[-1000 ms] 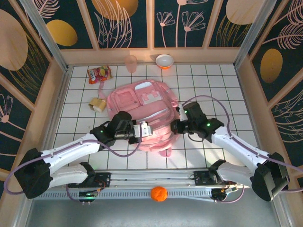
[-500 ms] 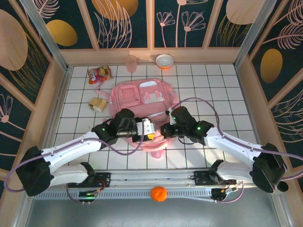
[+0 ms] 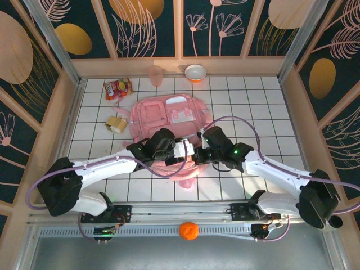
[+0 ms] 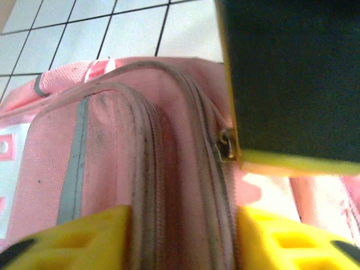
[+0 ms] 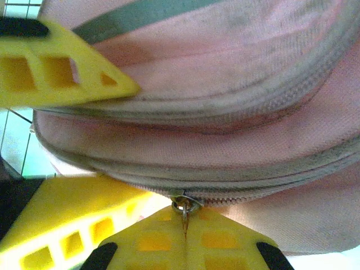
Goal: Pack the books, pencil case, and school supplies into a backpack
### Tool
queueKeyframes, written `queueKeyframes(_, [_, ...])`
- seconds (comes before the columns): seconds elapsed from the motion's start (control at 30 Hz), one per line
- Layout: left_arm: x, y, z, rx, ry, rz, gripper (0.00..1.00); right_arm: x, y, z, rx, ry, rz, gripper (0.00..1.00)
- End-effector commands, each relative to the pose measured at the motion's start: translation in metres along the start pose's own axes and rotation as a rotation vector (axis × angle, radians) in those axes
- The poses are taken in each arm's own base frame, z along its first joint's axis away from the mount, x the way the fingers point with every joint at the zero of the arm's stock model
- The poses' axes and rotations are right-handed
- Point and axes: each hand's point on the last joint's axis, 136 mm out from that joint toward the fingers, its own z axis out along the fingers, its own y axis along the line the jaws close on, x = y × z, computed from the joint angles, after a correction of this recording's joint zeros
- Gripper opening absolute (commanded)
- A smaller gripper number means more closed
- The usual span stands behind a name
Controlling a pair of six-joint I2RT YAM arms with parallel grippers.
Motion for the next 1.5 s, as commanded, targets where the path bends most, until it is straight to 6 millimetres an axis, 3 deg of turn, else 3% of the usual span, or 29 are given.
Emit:
queueKeyframes(0.0, [0.025,-0.005,0.010,0.004,0.108,0.011,0.28,-0.024,0.015,-0.017,-0.041,-0.084,-0.021,0.00])
queueKeyframes(0.07, [0.020,-0.006,0.008,0.015,0.088,-0.001,0.09,-0.024,0.004,-0.018,-0.011,-0.082,-0.002,0.00])
queueKeyframes(0.13, [0.007,-0.005,0.000,0.009,0.020,-0.003,0.00,-0.025,-0.012,-0.019,0.036,-0.079,0.026,0.00])
queueKeyframes(0.33, [-0.018,-0.003,-0.031,-0.023,-0.136,0.009,0.00,-0.032,-0.091,-0.033,0.278,-0.101,0.159,0.00])
queueKeyframes(0.43, [-0.024,-0.009,-0.043,0.011,-0.170,0.029,0.00,-0.050,-0.113,-0.041,0.287,-0.161,0.200,0.00])
queueKeyframes(0.7, [-0.028,-0.035,-0.059,0.134,-0.224,0.130,0.00,-0.112,-0.139,-0.049,0.222,-0.293,0.214,0.00])
queueKeyframes(0.9, [-0.030,-0.041,-0.060,0.166,-0.235,0.191,0.00,-0.133,-0.148,-0.035,0.210,-0.263,0.180,0.00])
queueKeyframes(1.0, [-0.024,-0.027,-0.054,0.093,-0.185,0.142,0.00,-0.131,-0.139,-0.034,0.170,-0.239,0.145,0.00])
queueKeyframes(1.03, [-0.023,-0.019,-0.053,0.051,-0.180,0.106,0.04,-0.128,-0.133,-0.034,0.149,-0.232,0.134,0.00])
queueKeyframes(1.17, [-0.029,0.007,-0.053,-0.081,-0.207,-0.100,0.38,-0.101,-0.101,-0.031,0.058,-0.160,0.091,0.00])
queueKeyframes(1.2, [-0.034,0.009,-0.054,-0.071,-0.213,-0.154,0.50,-0.092,-0.090,-0.031,0.033,-0.129,0.081,0.00])
queueKeyframes(1.27, [-0.046,0.008,-0.054,-0.023,-0.225,-0.237,0.63,-0.077,-0.072,-0.029,0.019,-0.085,0.059,0.00])
queueKeyframes(1.33, [-0.057,0.009,-0.053,-0.010,-0.230,-0.288,0.73,-0.063,-0.058,-0.027,0.013,-0.048,0.046,0.00])
queueKeyframes(1.47, [-0.070,0.005,-0.042,-0.004,-0.208,-0.288,0.78,-0.054,-0.039,-0.032,-0.020,-0.042,0.057,0.00])
